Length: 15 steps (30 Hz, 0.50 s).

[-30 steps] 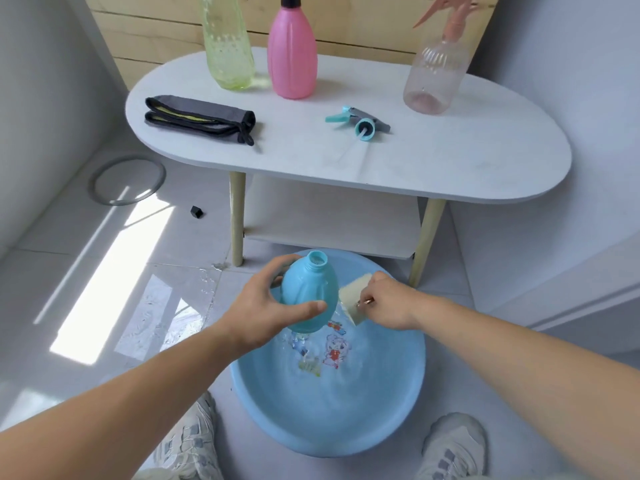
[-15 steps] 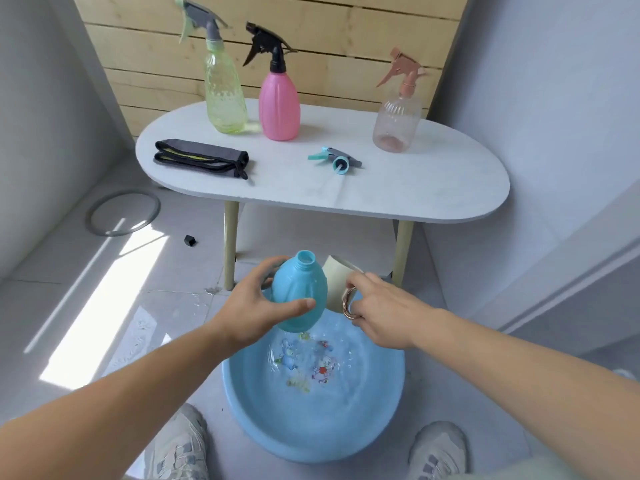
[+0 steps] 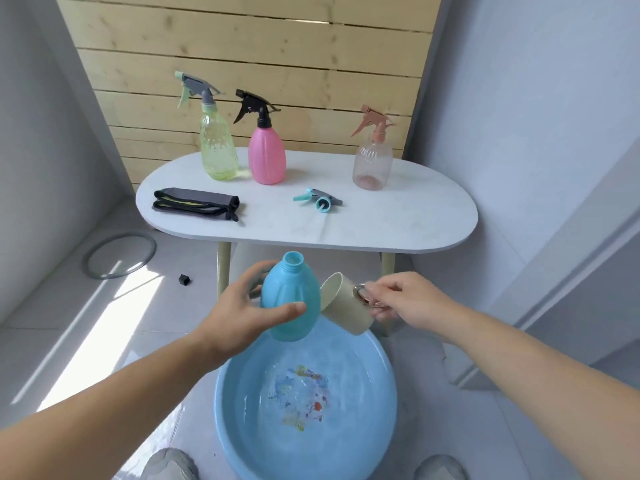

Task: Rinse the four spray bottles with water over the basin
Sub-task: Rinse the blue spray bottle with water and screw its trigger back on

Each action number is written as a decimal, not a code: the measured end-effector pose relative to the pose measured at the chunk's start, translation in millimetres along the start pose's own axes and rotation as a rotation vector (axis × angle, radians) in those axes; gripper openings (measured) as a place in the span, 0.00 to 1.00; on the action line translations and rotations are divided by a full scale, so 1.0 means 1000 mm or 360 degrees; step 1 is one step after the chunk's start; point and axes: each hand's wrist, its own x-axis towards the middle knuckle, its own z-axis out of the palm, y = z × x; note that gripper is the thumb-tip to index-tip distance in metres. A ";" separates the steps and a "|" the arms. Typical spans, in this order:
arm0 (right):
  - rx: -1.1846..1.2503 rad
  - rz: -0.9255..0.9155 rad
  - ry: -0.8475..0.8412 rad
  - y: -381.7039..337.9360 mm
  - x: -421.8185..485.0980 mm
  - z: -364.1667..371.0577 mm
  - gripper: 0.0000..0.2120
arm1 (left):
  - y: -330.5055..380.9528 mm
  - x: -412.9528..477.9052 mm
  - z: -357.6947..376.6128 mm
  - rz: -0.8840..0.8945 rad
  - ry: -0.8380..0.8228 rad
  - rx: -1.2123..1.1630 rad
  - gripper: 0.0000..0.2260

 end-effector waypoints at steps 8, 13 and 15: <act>0.0989 0.0065 0.0173 -0.032 0.002 -0.058 0.12 | 0.042 0.026 -0.004 0.0095 -0.0034 -0.0029 0.33; 0.1208 -0.0089 0.0438 -0.036 0.027 -0.078 0.11 | 0.060 0.051 0.002 0.0131 -0.0016 -0.0075 0.33; 0.1205 -0.0106 0.0547 -0.034 0.038 -0.085 0.11 | 0.065 0.062 0.005 0.0137 -0.0021 -0.0084 0.33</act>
